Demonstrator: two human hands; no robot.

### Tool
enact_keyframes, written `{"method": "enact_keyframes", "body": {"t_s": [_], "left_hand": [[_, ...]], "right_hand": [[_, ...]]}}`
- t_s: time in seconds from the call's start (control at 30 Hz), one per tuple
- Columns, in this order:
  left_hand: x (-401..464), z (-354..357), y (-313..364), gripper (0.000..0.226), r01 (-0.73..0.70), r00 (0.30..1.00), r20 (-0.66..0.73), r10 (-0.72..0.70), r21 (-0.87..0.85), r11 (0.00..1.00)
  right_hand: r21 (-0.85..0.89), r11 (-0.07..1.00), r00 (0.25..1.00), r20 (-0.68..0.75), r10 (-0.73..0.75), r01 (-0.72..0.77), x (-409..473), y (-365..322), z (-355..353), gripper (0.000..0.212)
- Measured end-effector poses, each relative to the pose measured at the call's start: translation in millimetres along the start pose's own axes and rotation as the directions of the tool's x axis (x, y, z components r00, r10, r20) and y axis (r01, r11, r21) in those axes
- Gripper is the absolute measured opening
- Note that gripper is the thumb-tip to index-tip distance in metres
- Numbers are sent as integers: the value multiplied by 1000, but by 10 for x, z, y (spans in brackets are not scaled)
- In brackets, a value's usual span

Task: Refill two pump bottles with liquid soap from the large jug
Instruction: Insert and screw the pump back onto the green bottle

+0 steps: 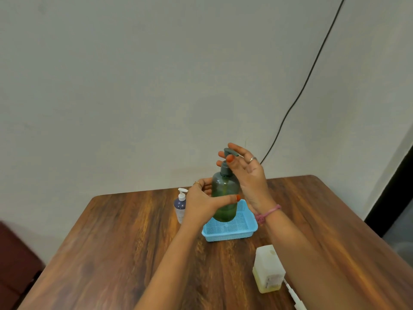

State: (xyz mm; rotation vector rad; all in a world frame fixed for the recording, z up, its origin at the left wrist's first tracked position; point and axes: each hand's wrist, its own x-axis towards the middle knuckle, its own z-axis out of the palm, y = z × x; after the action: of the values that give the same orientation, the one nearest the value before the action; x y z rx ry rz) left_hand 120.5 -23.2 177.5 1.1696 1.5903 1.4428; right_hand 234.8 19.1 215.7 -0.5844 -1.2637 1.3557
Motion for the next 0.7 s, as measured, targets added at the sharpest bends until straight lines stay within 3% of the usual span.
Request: {"method": "enact_keyframes", "body": {"t_s": [0.23, 0.43, 0.7], "left_hand": [[7, -46, -90, 74, 3, 1000, -7, -3, -4, 1000], [39, -115, -98, 80, 18, 999, 41, -16, -35, 999], [83, -249, -87, 59, 51, 988, 150, -40, -70, 996]], "right_hand": [[-47, 999, 999, -43, -7, 5, 3, 105, 56, 39], [-33, 999, 1000, -20, 17, -17, 49, 115, 73, 38], [-55, 998, 995, 85, 43, -38, 124, 82, 39, 40]]}}
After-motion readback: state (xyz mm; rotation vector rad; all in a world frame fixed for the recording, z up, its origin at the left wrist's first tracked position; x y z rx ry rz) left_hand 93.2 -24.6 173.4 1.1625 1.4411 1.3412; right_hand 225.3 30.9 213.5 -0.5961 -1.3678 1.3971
